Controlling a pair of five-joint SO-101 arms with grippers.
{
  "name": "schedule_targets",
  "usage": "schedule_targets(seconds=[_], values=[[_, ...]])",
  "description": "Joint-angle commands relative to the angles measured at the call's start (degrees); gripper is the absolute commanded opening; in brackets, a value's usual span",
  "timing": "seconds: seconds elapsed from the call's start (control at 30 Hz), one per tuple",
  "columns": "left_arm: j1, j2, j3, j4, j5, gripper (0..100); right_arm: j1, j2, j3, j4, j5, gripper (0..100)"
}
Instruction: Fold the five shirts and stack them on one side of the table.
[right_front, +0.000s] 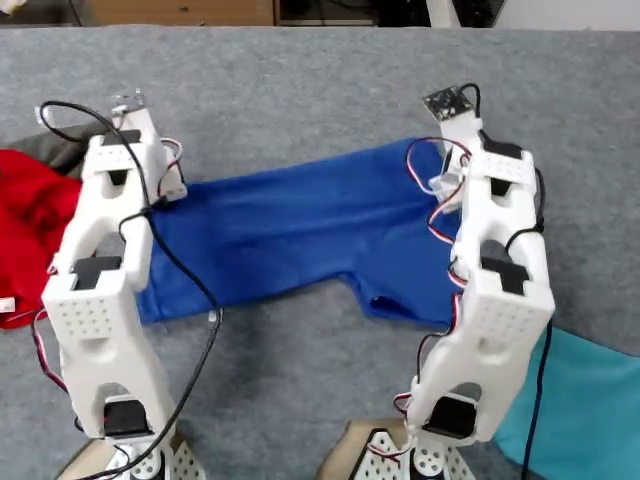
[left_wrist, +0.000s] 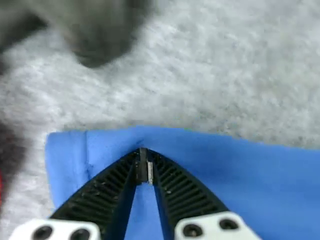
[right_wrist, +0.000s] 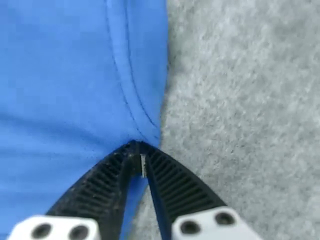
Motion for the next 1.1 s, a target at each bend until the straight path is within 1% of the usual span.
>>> schedule_targets(seconds=[0.0, 0.2, 0.3, 0.4, 0.53, 0.6, 0.67, 0.73, 0.83, 0.93, 1.07], values=[[-3.52, -0.13, -2.55, 0.26, -0.09, 2, 1.71, 3.3, -7.78, 4.13, -0.44, 0.5], [-2.29, -0.22, -2.99, 0.35, -0.09, 2, 1.36, 4.79, -15.6, 12.92, -0.35, 0.5], [0.0, -0.57, -4.84, 3.25, -1.67, 2, 0.75, 1.71, -17.98, 16.79, 0.0, 0.5], [1.41, -3.3, -9.49, 8.0, -1.58, 2, -0.22, -3.74, -18.15, 20.84, 3.25, 0.5], [1.41, -9.89, -14.59, 13.01, -1.76, 2, -1.45, -11.21, -17.98, 27.69, 7.03, 0.5], [1.49, -13.67, -14.68, 15.3, -2.46, 2, -1.8, -14.55, -16.75, 31.03, 10.64, 0.5], [2.99, -17.54, -13.27, 17.85, -5.01, 2, -2.42, -18.24, -14.02, 33.58, 14.07, 0.5], [5.01, -21.85, -9.32, 19.34, -6.51, 2, -2.59, -22.37, -9.45, 34.81, 17.23, 0.5], [7.56, -30.11, 0.44, 17.93, -7.12, 2, -2.42, -29.85, -0.04, 32.18, 18.46, 0.5], [8.0, -40.22, 13.45, 11.78, -7.3, 2, -2.51, -39.52, 11.56, 27.16, 19.43, 0.5], [7.21, -53.85, 31.65, 1.49, -7.38, 2, -2.95, -53.14, 26.95, 21.27, 28.48, 0.5]])
